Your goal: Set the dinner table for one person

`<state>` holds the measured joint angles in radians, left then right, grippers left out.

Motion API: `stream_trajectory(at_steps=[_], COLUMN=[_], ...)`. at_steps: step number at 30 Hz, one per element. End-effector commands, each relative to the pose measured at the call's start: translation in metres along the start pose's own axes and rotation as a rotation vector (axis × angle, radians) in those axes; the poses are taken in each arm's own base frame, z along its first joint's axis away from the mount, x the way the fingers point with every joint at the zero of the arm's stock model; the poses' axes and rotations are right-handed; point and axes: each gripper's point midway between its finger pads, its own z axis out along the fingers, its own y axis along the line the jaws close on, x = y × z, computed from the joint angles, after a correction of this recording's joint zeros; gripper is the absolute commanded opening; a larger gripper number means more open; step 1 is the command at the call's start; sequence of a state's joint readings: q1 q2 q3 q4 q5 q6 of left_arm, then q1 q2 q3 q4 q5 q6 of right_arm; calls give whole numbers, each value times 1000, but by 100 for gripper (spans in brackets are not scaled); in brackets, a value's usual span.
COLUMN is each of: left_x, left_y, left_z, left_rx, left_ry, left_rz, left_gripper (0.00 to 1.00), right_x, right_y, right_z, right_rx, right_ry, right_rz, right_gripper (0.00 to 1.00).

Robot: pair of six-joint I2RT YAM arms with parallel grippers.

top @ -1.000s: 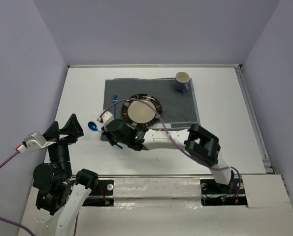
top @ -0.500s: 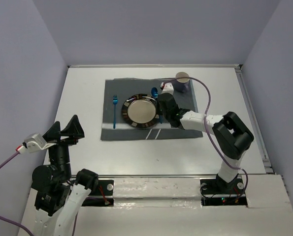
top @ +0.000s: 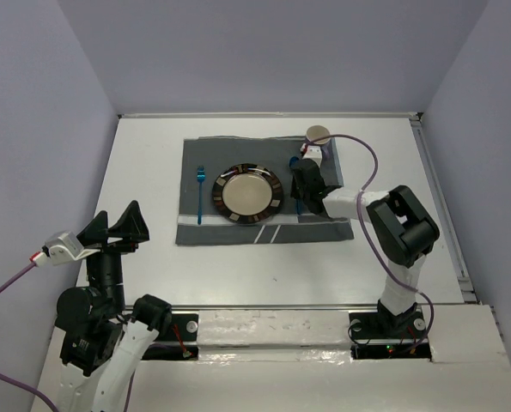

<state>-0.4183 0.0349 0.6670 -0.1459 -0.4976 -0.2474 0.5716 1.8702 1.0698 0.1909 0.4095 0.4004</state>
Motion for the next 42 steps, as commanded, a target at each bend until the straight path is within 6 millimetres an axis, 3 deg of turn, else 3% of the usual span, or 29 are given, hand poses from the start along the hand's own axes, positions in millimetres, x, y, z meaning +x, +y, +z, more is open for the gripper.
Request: stream_trajectory(at_steps=[1,7,8,9,10,12,14,17,18,20,21,23,24,26,28,32,34,35,39,42], left_x=[-7,-4,-4,-3,-3,-3,-2,-2,-2,0,2,12,18,31,60,80,81,81,81,81], left_y=[-5,-6,-6,-6,-6,-6,-6,-7,-7,-9,-11,-15,-18,-20,-30,-49,-54,-54,-56,-57], left_z=[5,7,7,7,7,8,8,8,8,8,9,15,17,24,36,38,38,38,36,35], left_rx=[13,12,11,11,11,10,10,14,16,31,41,51,59,58,94,192,215,216,226,236], left_ry=[-34,-24,-23,-22,-22,-21,-18,-17,-18,-10,-5,31,58,110,222,307,316,315,309,312], left_rz=[-11,1,1,1,1,1,3,6,11,12,15,39,55,89,133,139,132,126,111,104], left_gripper=[99,99,99,99,99,99,99,99,99,99,99,99,99,99,99,99,99,99,99,99], right_x=[-5,5,6,6,5,1,-7,-21,-37,-52,-73,-83,-98,-115,-133,-148,-148,-148,-151,-148], right_y=[-2,-5,-6,-7,-8,-8,-6,0,3,12,16,20,18,18,17,7,-4,-20,-53,-76], right_z=[12,19,19,18,16,13,5,-10,-24,-41,-60,-81,-103,-128,-165,-211,-223,-239,-286,-302], right_rx=[9,38,43,46,55,53,41,-6,-36,-104,-141,-203,-233,-281,-360,-410,-374,-341,-341,-293], right_ry=[-14,14,15,16,18,16,5,-8,-39,-58,-104,-130,-178,-239,-317,-388,-382,-412,-567,-627], right_rz=[43,47,50,57,60,66,76,90,102,110,127,125,136,154,174,172,187,209,261,291], right_gripper=[0,0,5,11,26,36,55,72,76,94,99,100,100,100,100,100,100,100,100,100])
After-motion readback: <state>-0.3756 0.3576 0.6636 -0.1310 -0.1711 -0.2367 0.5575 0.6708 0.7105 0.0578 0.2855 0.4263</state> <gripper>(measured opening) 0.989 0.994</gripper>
